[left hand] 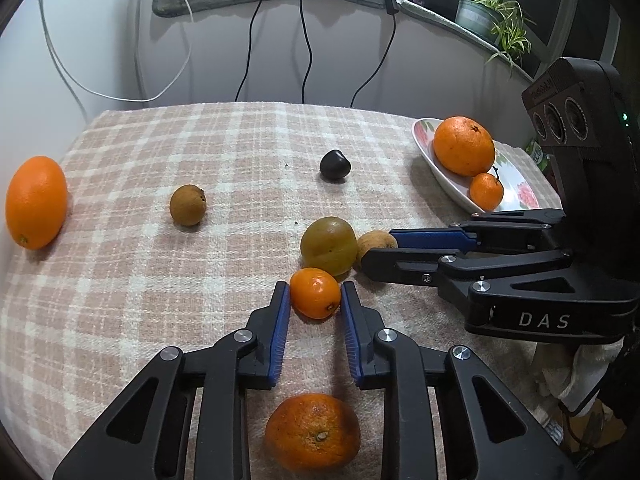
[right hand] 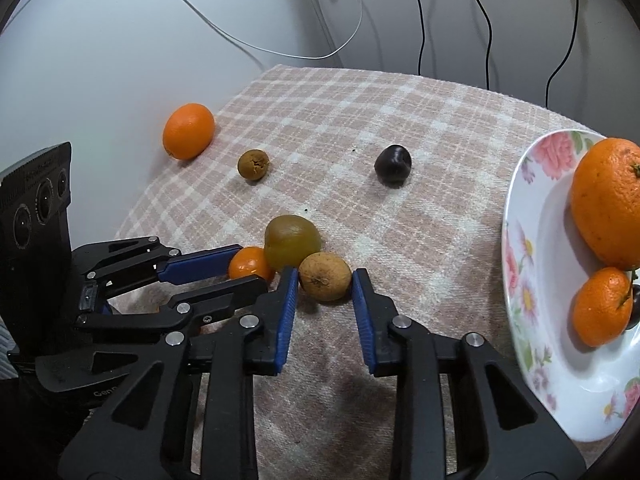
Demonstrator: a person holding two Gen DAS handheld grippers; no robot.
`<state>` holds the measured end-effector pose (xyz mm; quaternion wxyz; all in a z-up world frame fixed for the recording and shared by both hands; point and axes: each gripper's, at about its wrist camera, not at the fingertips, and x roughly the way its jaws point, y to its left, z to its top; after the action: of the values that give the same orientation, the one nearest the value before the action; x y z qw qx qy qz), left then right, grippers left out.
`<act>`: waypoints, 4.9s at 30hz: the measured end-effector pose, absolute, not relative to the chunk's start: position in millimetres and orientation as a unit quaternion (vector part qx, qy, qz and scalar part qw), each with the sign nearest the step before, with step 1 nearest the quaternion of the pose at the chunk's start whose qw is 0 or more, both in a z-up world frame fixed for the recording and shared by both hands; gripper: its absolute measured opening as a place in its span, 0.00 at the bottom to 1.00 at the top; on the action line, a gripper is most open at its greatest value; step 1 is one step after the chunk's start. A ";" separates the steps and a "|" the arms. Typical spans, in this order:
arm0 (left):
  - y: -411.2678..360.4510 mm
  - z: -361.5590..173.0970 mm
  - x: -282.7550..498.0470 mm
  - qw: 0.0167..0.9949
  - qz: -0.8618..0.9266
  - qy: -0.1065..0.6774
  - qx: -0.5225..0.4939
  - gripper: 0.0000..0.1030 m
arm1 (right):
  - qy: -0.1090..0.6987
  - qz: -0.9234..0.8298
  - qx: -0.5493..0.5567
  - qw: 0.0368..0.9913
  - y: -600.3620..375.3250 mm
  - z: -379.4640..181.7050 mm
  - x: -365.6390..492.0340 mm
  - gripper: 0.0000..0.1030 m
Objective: Organize fruits
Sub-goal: 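Grasp a mandarin with the left tool while the right tool grasps a brown kiwi, then carry the mandarin and brown kiwi over the white plate with both tools, then open both tools to release the mandarin and kiwi onto the plate, then move the left tool toward a brown kiwi while the right tool approaches an olive-green fruit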
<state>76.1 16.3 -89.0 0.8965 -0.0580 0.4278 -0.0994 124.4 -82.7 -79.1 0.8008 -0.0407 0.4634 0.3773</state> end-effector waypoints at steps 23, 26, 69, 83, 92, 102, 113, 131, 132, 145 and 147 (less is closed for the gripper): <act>10.5 -61.8 61.3 0.912 -0.104 0.389 -0.076 0.22 | 0.424 0.361 -0.001 0.831 -139.6 -49.0 100.2 0.28; 5.8 -58.6 63.2 0.914 -0.109 0.383 -0.080 0.22 | 0.419 0.351 0.006 0.837 -156.1 -44.5 98.5 0.28; -86.0 -53.4 122.7 0.904 -0.184 0.380 -0.063 0.22 | 0.394 0.214 0.023 0.893 -274.1 -37.4 117.2 0.28; -88.8 -56.1 128.0 0.902 -0.186 0.384 -0.061 0.22 | 0.396 0.210 0.015 0.894 -270.9 -38.7 118.5 0.28; -87.5 -54.4 127.2 0.904 -0.182 0.383 -0.061 0.30 | 0.394 0.205 0.013 0.896 -269.7 -38.6 117.7 0.33; -78.7 -49.5 124.8 0.911 -0.161 0.373 -0.070 0.67 | 0.371 0.188 -0.013 0.909 -267.0 -28.1 109.5 0.83; -73.4 -45.5 118.6 0.915 -0.149 0.369 -0.064 0.71 | 0.369 0.188 -0.017 0.910 -263.1 -22.8 107.4 0.83; 1.0 -35.7 86.1 0.933 -0.088 0.341 -0.067 0.74 | 0.345 0.261 -0.011 0.902 -215.4 -4.4 94.3 0.83; 6.7 -36.3 84.6 0.934 -0.084 0.341 -0.069 0.74 | 0.344 0.269 -0.014 0.899 -209.2 -3.9 93.8 0.83; 70.9 -52.2 81.8 0.929 -0.047 0.354 -0.094 0.48 | 0.350 0.339 -0.059 0.871 -132.2 -9.3 101.5 0.73; 75.5 -55.8 83.9 0.927 -0.048 0.358 -0.099 0.45 | 0.355 0.349 -0.064 0.865 -121.0 -13.2 102.2 0.70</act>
<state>83.9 75.5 -55.8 0.9271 -0.0986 0.3585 -0.0477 102.2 -121.0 -13.2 0.8649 -0.0644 0.3550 0.3491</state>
